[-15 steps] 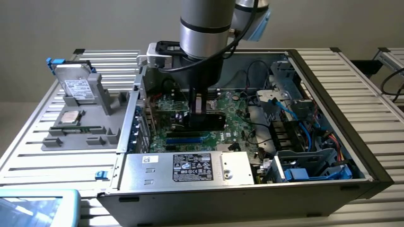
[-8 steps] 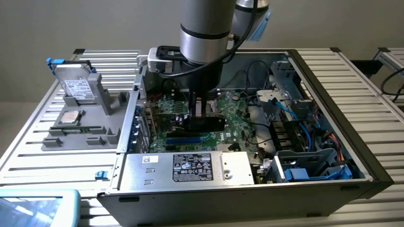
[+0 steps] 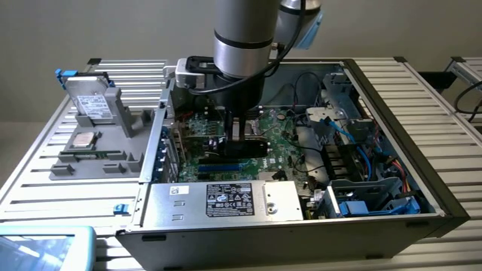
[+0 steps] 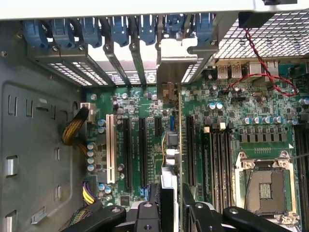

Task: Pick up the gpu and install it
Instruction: 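Insert the gpu into the slot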

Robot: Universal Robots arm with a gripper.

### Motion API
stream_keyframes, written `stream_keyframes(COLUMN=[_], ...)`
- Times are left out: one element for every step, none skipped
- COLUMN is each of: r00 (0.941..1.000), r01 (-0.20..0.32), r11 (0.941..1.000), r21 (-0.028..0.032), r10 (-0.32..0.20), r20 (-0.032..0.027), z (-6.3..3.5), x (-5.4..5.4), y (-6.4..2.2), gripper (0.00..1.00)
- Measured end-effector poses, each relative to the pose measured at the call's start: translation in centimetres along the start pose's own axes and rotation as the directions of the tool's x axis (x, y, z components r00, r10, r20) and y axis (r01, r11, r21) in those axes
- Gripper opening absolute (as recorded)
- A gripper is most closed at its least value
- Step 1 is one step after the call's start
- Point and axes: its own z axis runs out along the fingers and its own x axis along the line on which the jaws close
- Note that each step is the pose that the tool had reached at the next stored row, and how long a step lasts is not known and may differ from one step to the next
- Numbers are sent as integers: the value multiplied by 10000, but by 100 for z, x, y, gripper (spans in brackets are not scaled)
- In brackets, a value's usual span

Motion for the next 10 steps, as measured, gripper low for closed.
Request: stream_keyframes(r00=[10000, 10000, 10000, 10000, 10000, 10000, 10000, 10000, 10000, 10000], r01=[0, 0, 0, 1, 1, 1, 0, 1, 0, 1], r11=[10000, 10000, 10000, 10000, 10000, 10000, 10000, 10000, 10000, 10000], r21=[0, 1, 1, 0, 0, 0, 0, 0, 0, 0], r10=[0, 0, 0, -1, -1, -1, 0, -1, 0, -1], r20=[1, 3, 2, 0, 0, 0, 0, -1, -1, 0], z=[3, 8, 14, 21, 28, 35, 43, 52, 63, 75], x=[0, 0, 0, 1, 1, 1, 1, 1, 1, 1], y=[7, 12, 14, 15, 16, 17, 18, 19, 19, 19], gripper=[28, 28, 28, 28, 28, 28, 28, 28, 28, 28])
